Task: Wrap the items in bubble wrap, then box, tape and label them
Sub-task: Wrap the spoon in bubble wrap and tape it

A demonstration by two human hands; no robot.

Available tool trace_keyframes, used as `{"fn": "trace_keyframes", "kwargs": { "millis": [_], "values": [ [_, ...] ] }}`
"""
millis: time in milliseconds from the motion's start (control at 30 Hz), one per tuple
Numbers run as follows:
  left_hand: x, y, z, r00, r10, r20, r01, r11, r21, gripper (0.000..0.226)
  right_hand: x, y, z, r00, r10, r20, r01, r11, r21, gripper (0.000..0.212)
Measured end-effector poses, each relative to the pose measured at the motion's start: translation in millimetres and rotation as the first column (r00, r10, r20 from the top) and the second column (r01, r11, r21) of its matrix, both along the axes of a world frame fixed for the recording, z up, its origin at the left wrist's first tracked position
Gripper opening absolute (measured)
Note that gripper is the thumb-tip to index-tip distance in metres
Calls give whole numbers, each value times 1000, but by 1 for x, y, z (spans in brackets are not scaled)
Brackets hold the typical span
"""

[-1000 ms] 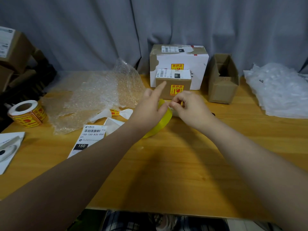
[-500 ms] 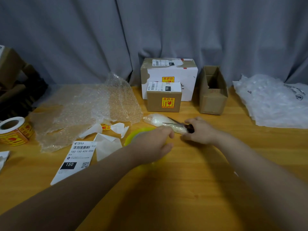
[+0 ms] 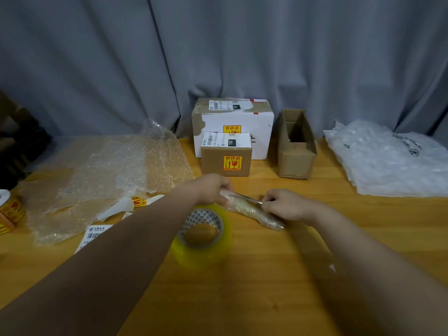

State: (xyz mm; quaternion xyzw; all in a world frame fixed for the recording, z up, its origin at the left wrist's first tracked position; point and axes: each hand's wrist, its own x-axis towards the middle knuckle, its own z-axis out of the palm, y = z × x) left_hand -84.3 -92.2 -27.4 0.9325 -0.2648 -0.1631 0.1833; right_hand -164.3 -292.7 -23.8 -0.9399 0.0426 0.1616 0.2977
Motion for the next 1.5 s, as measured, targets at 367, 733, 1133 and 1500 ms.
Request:
{"fn": "trace_keyframes", "kwargs": {
  "millis": [367,733,1133,1500],
  "values": [
    [-5,6,6,990,-80,112,79,997,19,38,11,-30,-6,981,-83,176,139,932,-336,37],
    [-43,55,44,887,-49,460,128,982,-142,36,1,45,27,841,50,539,-249,920,302,19],
    [-65,104,58,895,-102,435,97,995,32,53,3,110,30,598,235,767,-411,911,41,14],
    [-85,127,56,957,183,227,-66,895,-440,17,-11,148,40,639,190,745,-350,935,62,34]
  ]
}}
